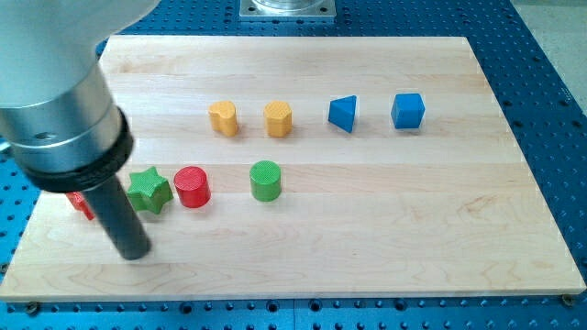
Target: Push the red star to the top left of the green star
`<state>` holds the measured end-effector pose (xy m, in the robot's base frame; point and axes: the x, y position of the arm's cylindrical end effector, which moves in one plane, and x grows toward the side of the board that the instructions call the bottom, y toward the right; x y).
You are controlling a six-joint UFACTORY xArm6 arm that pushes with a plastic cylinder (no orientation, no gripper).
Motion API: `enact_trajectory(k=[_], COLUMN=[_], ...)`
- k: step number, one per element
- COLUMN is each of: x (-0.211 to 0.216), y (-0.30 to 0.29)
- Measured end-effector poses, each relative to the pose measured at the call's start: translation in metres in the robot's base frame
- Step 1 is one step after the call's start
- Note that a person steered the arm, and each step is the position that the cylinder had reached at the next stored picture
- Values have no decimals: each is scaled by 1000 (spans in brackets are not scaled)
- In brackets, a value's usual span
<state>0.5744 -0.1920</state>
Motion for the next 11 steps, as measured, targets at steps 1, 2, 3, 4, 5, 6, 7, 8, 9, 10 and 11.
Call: enact_trajectory(k=[1,2,3,4,5,6,7,8,9,10,11], x=[0,-11,-12,-5,-25,-54,-32,-61,-100,-105,-126], y=[-60,-103,-106,-94,-62,-52,-45,-12,-12,-27,36])
